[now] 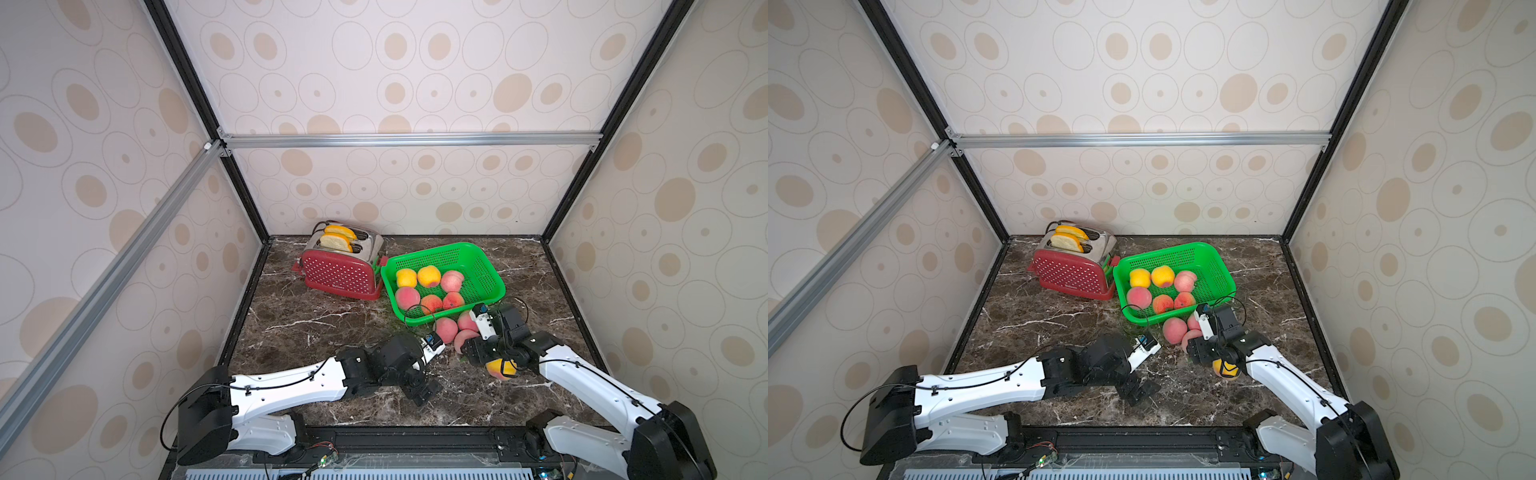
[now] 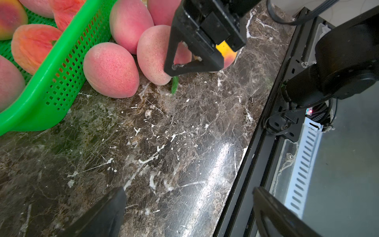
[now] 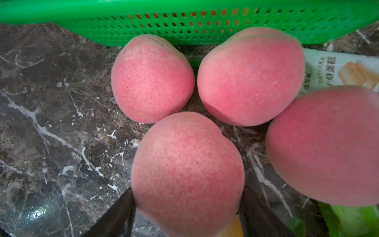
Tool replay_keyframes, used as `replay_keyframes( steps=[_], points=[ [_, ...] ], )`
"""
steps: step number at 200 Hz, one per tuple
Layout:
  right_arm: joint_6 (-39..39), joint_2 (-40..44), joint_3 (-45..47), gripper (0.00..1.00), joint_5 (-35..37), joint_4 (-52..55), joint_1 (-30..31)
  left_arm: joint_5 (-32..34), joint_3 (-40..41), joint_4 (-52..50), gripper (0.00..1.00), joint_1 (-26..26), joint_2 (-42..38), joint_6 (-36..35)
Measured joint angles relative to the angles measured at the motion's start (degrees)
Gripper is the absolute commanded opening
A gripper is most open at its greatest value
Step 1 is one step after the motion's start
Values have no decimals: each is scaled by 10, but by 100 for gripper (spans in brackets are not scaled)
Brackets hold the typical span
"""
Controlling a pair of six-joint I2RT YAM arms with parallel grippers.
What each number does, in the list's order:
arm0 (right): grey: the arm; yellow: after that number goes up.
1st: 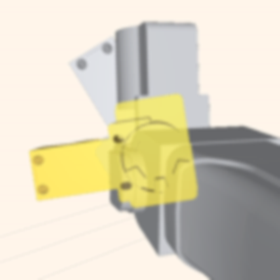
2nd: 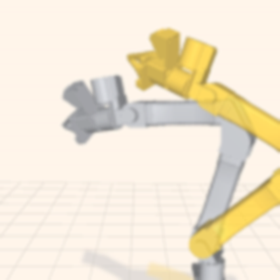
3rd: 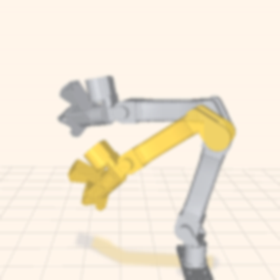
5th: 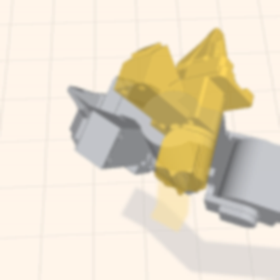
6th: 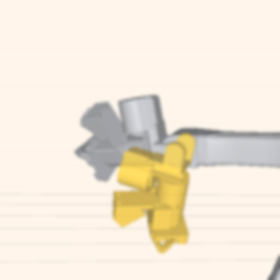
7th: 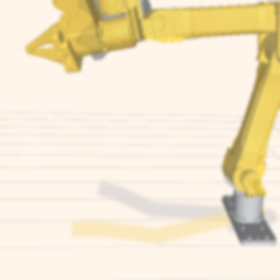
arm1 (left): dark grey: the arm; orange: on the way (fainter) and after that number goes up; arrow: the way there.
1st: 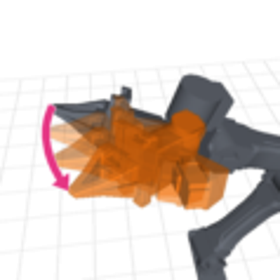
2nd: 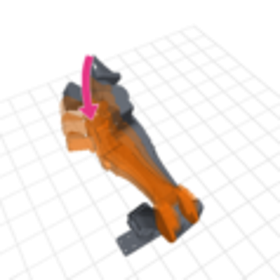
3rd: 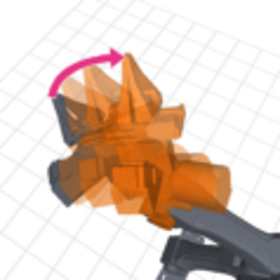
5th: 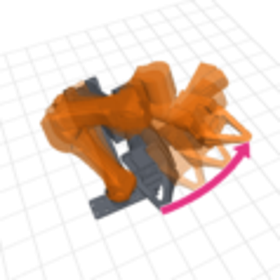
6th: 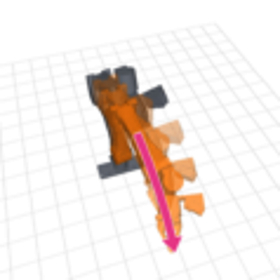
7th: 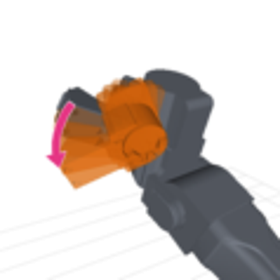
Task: Put the peaches into the basket
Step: Pick up the peach from the center of the board, then place the peach in the basket.
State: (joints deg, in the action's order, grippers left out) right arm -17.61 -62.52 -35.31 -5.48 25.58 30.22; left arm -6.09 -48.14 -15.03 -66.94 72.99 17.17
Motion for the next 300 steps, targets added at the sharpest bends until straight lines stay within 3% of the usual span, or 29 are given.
replay_keyframes(
  steps=[47, 98, 133, 205, 255, 300],
  points=[
    [-1, 53, -21, 76, 0, 42, 0, 0, 0, 10, 99, 0, 6, 0],
    [16, 62, -110, 78, 5, 73, 0, 10, -5, 3, 99, 0, 18, -2],
    [51, 10, -197, 79, 22, 81, -10, 21, -45, -7, 99, 0, 23, -12],
    [96, -128, -336, 79, 2, 54, -90, 51, -94, -21, 99, 0, 41, -37],
    [111, -217, -358, 79, 20, 44, -120, 56, -94, -34, 99, 0, 41, -43],
    [117, -249, -358, 79, 29, 42, -126, 60, -94, -37, 99, 5, 36, -44]
  ],
)
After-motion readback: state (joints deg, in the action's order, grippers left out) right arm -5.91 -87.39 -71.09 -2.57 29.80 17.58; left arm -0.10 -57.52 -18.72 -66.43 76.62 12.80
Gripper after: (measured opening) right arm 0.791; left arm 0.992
